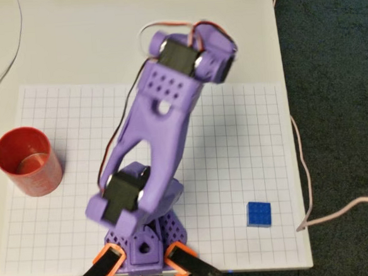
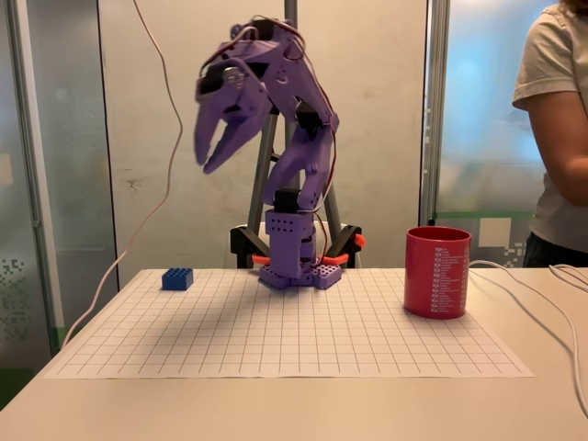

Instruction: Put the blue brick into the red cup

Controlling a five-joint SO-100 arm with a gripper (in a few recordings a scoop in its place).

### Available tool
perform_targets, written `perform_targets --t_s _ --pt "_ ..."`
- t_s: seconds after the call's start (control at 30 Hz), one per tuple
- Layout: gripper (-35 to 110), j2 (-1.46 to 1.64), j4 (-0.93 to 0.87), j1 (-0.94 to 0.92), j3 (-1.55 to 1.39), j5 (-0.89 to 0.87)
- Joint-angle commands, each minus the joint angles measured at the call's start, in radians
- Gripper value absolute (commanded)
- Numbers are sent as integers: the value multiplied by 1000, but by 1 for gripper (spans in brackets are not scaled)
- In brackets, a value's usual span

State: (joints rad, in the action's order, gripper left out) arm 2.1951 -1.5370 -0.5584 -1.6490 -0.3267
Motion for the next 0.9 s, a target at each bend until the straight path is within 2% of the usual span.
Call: perform_targets --t_s 0.0,0.27,0.4,0.67,0.8,0.87 --pt "0 -54 -57 -109 57 -110" --pt "0 17 124 -390 -259 -163" --pt "0 46 101 -497 -402 -222" --pt "0 29 64 -684 -471 -109" --pt "1 -46 187 -782 -511 -75" --pt "5 -83 187 -801 -511 -67"
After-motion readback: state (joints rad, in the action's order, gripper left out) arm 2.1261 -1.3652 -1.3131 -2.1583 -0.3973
